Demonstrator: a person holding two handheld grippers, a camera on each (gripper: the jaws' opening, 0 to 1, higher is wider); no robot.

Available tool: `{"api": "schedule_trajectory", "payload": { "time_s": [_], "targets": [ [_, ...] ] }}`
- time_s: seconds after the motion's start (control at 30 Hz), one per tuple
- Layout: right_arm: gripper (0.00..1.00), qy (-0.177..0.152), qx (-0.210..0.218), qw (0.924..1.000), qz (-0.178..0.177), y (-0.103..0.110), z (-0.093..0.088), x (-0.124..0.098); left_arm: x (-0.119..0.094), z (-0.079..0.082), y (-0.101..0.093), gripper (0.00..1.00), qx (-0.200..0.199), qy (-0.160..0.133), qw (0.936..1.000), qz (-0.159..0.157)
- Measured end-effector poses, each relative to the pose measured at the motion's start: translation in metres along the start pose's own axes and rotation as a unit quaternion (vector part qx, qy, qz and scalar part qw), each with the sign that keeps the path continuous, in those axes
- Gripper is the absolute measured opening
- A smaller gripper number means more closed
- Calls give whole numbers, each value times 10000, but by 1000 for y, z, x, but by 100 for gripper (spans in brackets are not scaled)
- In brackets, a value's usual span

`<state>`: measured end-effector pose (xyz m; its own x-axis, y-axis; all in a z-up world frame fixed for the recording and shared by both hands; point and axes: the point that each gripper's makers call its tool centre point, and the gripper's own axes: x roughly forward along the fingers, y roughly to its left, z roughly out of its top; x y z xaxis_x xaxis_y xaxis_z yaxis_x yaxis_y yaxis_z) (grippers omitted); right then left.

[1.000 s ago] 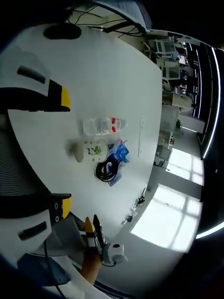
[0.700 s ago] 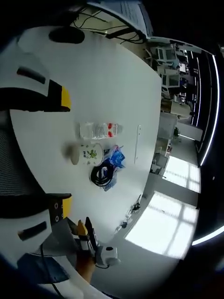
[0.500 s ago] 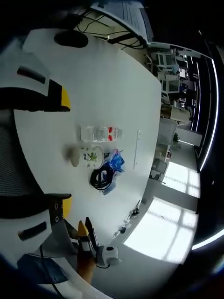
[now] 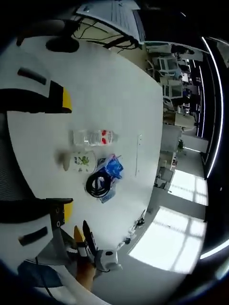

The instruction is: Arrange the tabletop items into an orderly group along one side of the table until the central work area is clear of visible clutter.

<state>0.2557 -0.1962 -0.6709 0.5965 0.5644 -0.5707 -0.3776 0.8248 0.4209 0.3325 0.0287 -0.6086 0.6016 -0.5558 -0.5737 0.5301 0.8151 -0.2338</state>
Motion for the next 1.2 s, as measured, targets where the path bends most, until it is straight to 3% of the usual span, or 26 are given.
{"api": "schedule_trajectory", "payload": {
  "time_s": [0.07, 0.17, 0.4, 0.47, 0.5, 0.57, 0.67, 0.83, 1.03, 1.2],
  "targets": [
    [41, -165, 82, 9998, -102, 0, 7, -3, 8, 3, 7, 73, -56, 144, 9999, 2],
    [40, -434, 294, 9985, -176, 1, 11, -3, 22, 15, 9, 72, -3, 128, 9999, -30],
    [40, -236, 359, 9983, -398, 12, -13, -1, 51, 22, 11, 72, 396, 485, 9976, -301],
    [39, -187, -190, 9979, -598, 7, -10, -4, 55, 24, 15, 70, 413, 505, 9974, -309],
    [38, -182, -251, 9974, -652, 6, -10, -4, 61, 26, 17, 69, 401, 528, 9973, -315],
    [38, -159, -142, 9977, -641, 9, -10, -5, 70, 27, 18, 66, 330, 645, 9967, -359],
    [37, -419, 38, 9965, -722, 10, -4, -10, 84, 33, 16, 66, 350, 690, 9960, -439],
    [34, -681, -413, 9892, -1231, -2, 6, -16, 104, 44, 16, 64, 241, 757, 9956, -499],
    [32, -563, -1077, 9794, -1615, -4, 7, -13, 127, 50, 24, 63, 194, 876, 9950, -435],
    [33, -490, -1875, 9626, -1891, 0, 12, -6, 146, 50, 32, 60, 121, 1024, 9939, -383]
  ]
}}
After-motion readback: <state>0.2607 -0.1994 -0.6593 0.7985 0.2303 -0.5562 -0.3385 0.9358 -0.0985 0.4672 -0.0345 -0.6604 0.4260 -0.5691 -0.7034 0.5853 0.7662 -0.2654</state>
